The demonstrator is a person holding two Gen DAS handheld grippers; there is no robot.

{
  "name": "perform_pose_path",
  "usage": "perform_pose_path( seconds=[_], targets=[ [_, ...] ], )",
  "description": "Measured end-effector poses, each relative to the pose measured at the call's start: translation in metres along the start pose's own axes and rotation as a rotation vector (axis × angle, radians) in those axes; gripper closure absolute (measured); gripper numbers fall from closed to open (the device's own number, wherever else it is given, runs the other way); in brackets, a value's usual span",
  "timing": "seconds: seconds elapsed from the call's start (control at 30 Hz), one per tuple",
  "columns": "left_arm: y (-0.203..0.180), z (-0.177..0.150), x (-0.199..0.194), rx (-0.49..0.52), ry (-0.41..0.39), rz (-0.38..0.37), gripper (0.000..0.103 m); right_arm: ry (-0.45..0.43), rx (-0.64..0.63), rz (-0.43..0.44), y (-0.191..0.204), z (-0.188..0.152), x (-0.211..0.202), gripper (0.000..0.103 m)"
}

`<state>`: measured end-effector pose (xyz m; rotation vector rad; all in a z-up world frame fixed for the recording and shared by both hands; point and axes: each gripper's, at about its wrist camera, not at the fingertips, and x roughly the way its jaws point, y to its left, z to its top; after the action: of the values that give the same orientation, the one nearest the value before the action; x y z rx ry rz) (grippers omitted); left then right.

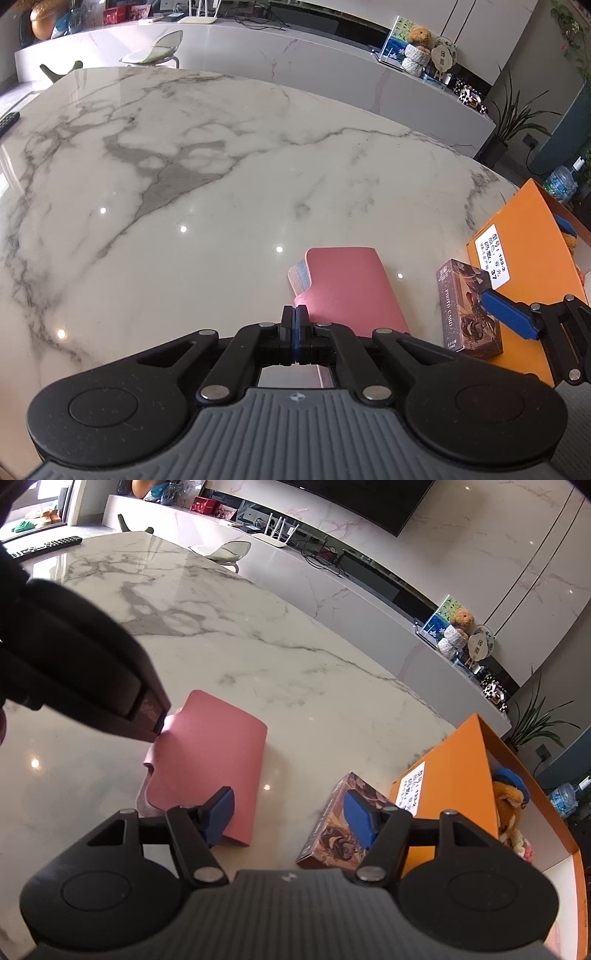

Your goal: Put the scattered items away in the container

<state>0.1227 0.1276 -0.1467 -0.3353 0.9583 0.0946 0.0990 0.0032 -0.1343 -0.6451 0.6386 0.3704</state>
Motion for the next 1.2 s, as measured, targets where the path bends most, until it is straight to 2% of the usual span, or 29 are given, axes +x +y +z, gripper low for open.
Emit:
perform_pose_path(
  seconds=[0.13, 0.23, 0.27, 0.47, 0.53, 0.63, 0.8, 0.87, 1.2],
  targets=[
    [0.008, 0.000, -0.005, -0.030, -0.005, -0.004, 0.103, 0.002, -0.071, -0.081, 0.009, 0.000, 0.006, 0.036],
    [0.011, 0.002, -0.009, -0.041, -0.010, -0.011, 0.103, 0.020, -0.113, -0.109, 0.013, -0.004, 0.010, 0.046],
    [0.011, 0.002, -0.009, -0.042, -0.012, -0.011, 0.103, 0.032, -0.114, -0.112, 0.012, -0.005, 0.012, 0.049],
    [0.008, 0.002, -0.013, -0.046, -0.015, -0.049, 0.102, 0.051, -0.090, -0.147, -0.001, -0.013, 0.011, 0.049],
    [0.003, 0.002, -0.014, -0.039, -0.022, -0.054, 0.088, 0.056, -0.073, -0.138, -0.007, -0.015, 0.011, 0.053],
    [-0.001, 0.002, -0.013, -0.034, -0.019, -0.053, 0.079, 0.053, -0.085, -0.141, -0.006, -0.016, 0.010, 0.055],
    [-0.002, 0.001, -0.011, -0.036, -0.008, -0.039, 0.075, 0.070, -0.109, -0.139, -0.003, -0.020, 0.014, 0.056],
    [-0.001, 0.001, -0.010, -0.038, -0.007, -0.038, 0.075, 0.104, -0.069, -0.108, -0.005, -0.020, 0.017, 0.062],
    [-0.002, 0.000, -0.010, -0.040, -0.009, -0.038, 0.074, 0.104, 0.047, -0.058, -0.010, -0.017, 0.015, 0.064]
  ],
)
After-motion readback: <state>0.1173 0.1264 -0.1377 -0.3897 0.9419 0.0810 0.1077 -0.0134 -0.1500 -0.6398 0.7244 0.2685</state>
